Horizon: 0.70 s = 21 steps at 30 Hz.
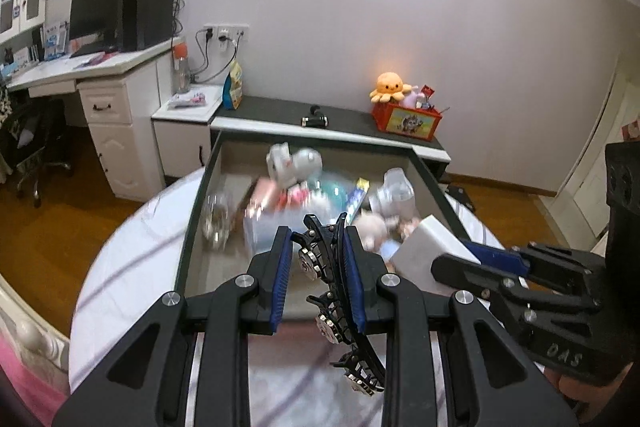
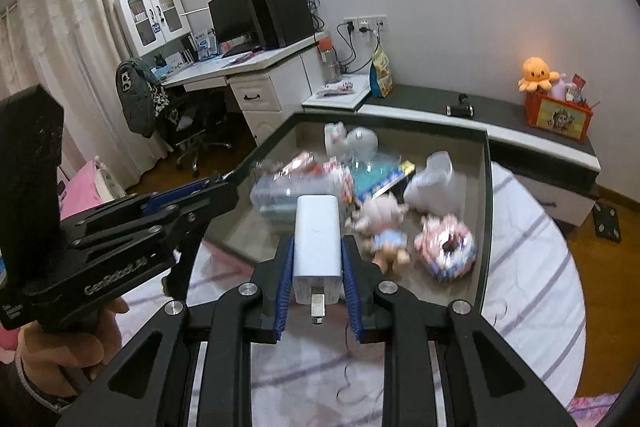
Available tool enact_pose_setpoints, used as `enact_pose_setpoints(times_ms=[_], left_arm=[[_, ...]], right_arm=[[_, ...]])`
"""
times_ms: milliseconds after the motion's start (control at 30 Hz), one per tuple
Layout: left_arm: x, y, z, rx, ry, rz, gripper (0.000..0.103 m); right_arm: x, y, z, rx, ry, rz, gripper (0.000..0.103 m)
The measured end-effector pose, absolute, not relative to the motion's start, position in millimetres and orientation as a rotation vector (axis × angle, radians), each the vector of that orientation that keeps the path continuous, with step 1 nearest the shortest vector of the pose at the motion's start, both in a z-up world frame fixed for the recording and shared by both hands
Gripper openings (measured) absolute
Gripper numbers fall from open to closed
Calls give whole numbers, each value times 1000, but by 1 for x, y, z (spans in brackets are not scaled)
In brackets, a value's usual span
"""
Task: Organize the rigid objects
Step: 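Carry the hair clip and charger into the pink box and release both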
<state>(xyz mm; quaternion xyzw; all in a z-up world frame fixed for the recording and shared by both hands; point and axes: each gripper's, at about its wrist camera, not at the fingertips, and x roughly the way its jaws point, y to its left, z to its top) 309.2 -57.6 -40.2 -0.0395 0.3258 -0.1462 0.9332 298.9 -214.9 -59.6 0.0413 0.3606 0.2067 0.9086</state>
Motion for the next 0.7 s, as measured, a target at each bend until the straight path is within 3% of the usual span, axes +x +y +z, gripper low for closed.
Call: enact_pose_setpoints(times_ms=[333,600,667,700], left_arm=[[392,-71,-36,-59,665,-297,26],[442,-85,-77,-34,775,-293,26],[445,-86,-83,-23,790,-285,27],[444,-85,-84,-16,793,-280,34]], right_arm=[[360,-218,-50,67,736,355,24],[403,-222,-83,67,814,288,24],[408,-223,-89,66,833,279,24],[410,-223,-92,65,840,275,25]])
